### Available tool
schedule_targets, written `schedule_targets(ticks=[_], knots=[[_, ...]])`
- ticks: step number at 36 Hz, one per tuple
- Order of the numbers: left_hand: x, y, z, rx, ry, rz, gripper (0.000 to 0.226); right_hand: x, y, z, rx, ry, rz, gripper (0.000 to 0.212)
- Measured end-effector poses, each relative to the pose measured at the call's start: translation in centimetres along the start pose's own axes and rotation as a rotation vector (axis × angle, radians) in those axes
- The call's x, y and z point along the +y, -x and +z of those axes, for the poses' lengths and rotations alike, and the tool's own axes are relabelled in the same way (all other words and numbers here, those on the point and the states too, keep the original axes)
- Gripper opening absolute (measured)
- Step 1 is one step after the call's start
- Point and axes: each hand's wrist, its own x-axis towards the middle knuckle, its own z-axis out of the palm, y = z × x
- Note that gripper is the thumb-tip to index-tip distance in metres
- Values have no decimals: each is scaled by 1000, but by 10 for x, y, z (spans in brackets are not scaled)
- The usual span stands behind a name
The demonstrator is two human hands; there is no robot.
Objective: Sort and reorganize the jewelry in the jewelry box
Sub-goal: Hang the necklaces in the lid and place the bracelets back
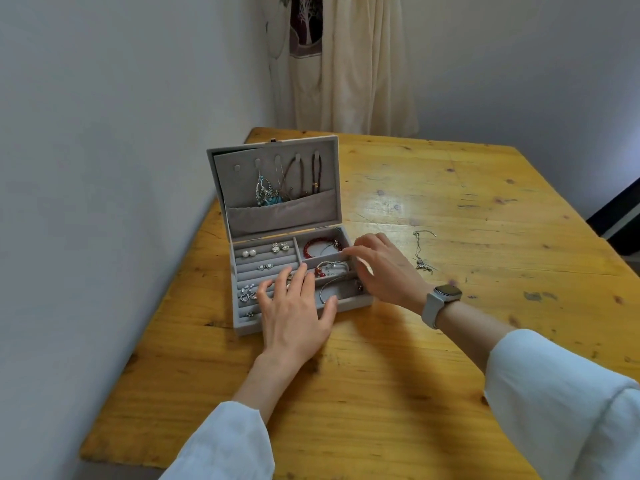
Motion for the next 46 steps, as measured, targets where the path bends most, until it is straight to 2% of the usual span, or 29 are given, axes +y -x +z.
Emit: schedule_targets(ticks=[6, 11, 15, 18, 21, 24, 29, 32, 36, 40, 46], knots=[[10, -1, -2, 36, 154, 26, 52, 30, 26, -17, 77, -74, 221, 28], [43, 3, 2, 141, 290, 145, 42, 69, 41, -22, -13, -52, 464, 31], [74, 8, 9, 173, 353, 302, 37, 85, 46, -20, -124, -52, 526, 40], [91, 11, 19, 142, 389, 427, 37, 87, 43, -18, -117, -81, 527, 32], [102, 11, 29, 66, 373, 474, 35, 88, 43, -17, -54, -126, 516, 18], [110, 9, 37, 7, 281, 426, 41, 92, 46, -18, -11, -131, 496, 12], [121, -3, 40, 27, 251, 369, 35, 108, 60, -35, 19, -254, 536, 9], [136, -18, 42, 8, 247, 347, 33, 125, 71, -53, 112, -390, 589, 2], [171, -46, 44, -93, 281, 354, 35, 154, 81, -86, 254, -446, 647, 5], [212, -70, 53, -100, 284, 365, 39, 187, 90, -118, 374, -425, 665, 14], [270, -96, 68, -155, 219, 464, 43, 231, 97, -155, 467, -394, 677, 16]])
